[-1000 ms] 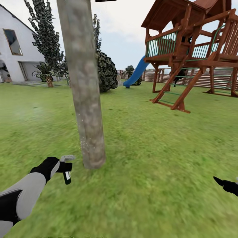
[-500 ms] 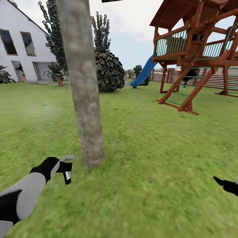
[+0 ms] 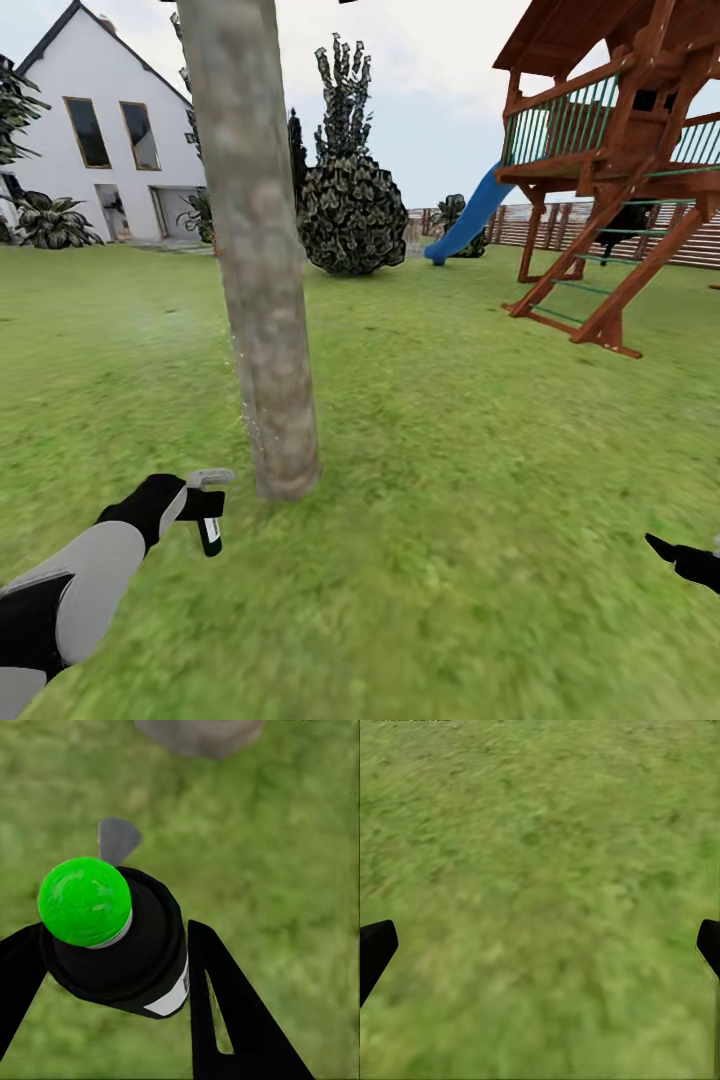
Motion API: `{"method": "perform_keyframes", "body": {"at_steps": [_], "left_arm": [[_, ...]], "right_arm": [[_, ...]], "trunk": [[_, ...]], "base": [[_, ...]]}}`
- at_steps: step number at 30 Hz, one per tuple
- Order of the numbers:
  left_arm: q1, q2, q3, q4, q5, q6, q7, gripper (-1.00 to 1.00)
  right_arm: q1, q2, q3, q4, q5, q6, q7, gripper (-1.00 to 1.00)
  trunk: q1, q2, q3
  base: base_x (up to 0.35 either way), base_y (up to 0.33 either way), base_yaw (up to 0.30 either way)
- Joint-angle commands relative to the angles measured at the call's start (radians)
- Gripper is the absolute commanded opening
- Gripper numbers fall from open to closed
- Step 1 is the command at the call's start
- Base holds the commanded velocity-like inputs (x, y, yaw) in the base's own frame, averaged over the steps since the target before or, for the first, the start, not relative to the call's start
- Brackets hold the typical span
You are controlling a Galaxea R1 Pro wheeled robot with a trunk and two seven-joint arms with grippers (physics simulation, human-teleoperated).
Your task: In the garden, pick up the pesticide atomizer on the floor and spray pesticide onto both trees until each tree trunk is fully covered.
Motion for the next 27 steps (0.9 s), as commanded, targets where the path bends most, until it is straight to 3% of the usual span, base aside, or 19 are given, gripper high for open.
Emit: {"method": "perform_keyframes", "body": {"at_steps": [1, 4, 7, 11, 14, 16, 22, 25, 27], "left_arm": [[0.000, -0.018, -0.002, -0.002, -0.006, 0.002, 0.001, -1.00], [-0.001, -0.029, -0.003, -0.010, -0.007, 0.004, 0.001, -1.00], [-0.002, -0.031, -0.003, -0.083, -0.010, 0.026, 0.003, -1.00], [-0.002, -0.024, -0.004, -0.211, -0.013, 0.188, 0.003, -1.00], [-0.003, -0.019, -0.004, -0.398, -0.014, 0.370, 0.003, -1.00], [-0.007, -0.009, -0.004, -0.429, -0.014, 0.419, 0.003, -1.00], [-0.067, -0.010, -0.010, -0.442, -0.015, 0.445, 0.002, -1.00], [-0.123, -0.010, -0.060, -0.442, -0.013, 0.449, 0.002, -1.00], [-0.142, -0.009, -0.069, -0.441, -0.013, 0.449, 0.002, -1.00]], "right_arm": [[0.000, 0.000, 0.000, 0.000, 0.000, 0.000, 0.000, 1.00], [0.000, 0.000, 0.000, 0.000, 0.000, 0.000, 0.000, 1.00], [0.000, -0.001, 0.000, 0.000, 0.000, 0.000, 0.000, 1.00], [0.000, -0.001, 0.000, 0.000, 0.000, 0.000, 0.000, 1.00], [0.000, -0.001, 0.000, 0.000, 0.000, 0.000, 0.000, 1.00], [0.000, -0.001, -0.001, 0.000, 0.000, 0.000, 0.000, 1.00], [0.000, -0.001, -0.001, 0.000, 0.000, 0.000, 0.000, 1.00], [0.000, -0.001, -0.002, 0.000, 0.000, 0.000, 0.000, 1.00], [0.000, -0.001, -0.002, 0.000, 0.000, 0.000, 0.000, 1.00]], "trunk": [[0.000, 0.000, 0.000], [0.000, 0.000, 0.000], [0.000, 0.000, 0.000], [0.000, 0.000, 0.000], [0.000, 0.000, 0.000], [0.000, 0.000, 0.000], [0.000, 0.000, 0.000], [0.000, 0.000, 0.000], [0.000, 0.000, 0.000]], "base": [[0.192, -0.280, 0.012], [0.223, -0.262, 0.003], [0.208, -0.224, -0.137], [0.022, -0.023, -0.032], [0.001, -0.001, -0.002], [0.000, 0.000, 0.000], [0.000, 0.000, 0.000], [0.000, 0.000, -0.054], [0.000, 0.000, -0.214]]}}
